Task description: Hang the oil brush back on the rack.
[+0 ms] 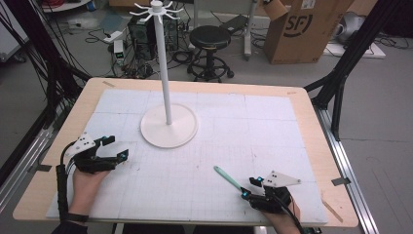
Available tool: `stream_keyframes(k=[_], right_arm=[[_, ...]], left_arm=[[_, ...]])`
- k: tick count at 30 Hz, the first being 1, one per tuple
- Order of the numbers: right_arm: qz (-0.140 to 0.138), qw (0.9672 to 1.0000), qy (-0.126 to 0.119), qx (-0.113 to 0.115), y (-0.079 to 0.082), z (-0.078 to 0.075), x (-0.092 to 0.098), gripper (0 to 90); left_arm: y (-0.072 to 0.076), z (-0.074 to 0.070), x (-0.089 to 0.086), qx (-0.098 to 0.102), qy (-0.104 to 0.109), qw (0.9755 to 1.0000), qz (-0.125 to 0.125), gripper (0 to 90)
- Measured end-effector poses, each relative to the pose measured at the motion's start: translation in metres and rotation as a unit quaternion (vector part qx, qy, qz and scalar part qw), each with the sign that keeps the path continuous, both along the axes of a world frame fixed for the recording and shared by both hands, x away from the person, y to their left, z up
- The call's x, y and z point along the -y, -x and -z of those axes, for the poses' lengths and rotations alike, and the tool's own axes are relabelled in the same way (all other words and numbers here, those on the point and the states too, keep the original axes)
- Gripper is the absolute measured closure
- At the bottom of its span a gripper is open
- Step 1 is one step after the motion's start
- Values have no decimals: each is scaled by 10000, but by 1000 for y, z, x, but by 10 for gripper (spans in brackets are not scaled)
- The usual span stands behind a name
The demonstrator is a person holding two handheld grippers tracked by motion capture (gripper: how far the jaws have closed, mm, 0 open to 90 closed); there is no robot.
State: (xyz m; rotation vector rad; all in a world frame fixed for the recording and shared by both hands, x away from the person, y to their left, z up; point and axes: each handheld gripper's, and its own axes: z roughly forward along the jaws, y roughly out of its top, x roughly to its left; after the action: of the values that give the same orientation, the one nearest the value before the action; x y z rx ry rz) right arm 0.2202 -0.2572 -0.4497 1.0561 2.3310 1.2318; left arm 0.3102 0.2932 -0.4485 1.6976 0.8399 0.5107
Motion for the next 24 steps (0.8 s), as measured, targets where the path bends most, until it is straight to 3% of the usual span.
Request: stream_keyframes(k=[6,11,18,24], right_arm=[[-86,9998,161,-65,2,2,-3,612],[-64,9996,267,-82,4,2,-4,641],[-115,9987,505,27,7,0,-10,714],[-54,9989,460,-62,7,0,-10,747]], left_arm=[[0,0,0,4,-16,10000,-2,175],[0,0,0,8,-35,10000,-7,176],[0,0,1,4,-38,10000,-29,178],[0,0,2,5,-77,10000,-62,178]])
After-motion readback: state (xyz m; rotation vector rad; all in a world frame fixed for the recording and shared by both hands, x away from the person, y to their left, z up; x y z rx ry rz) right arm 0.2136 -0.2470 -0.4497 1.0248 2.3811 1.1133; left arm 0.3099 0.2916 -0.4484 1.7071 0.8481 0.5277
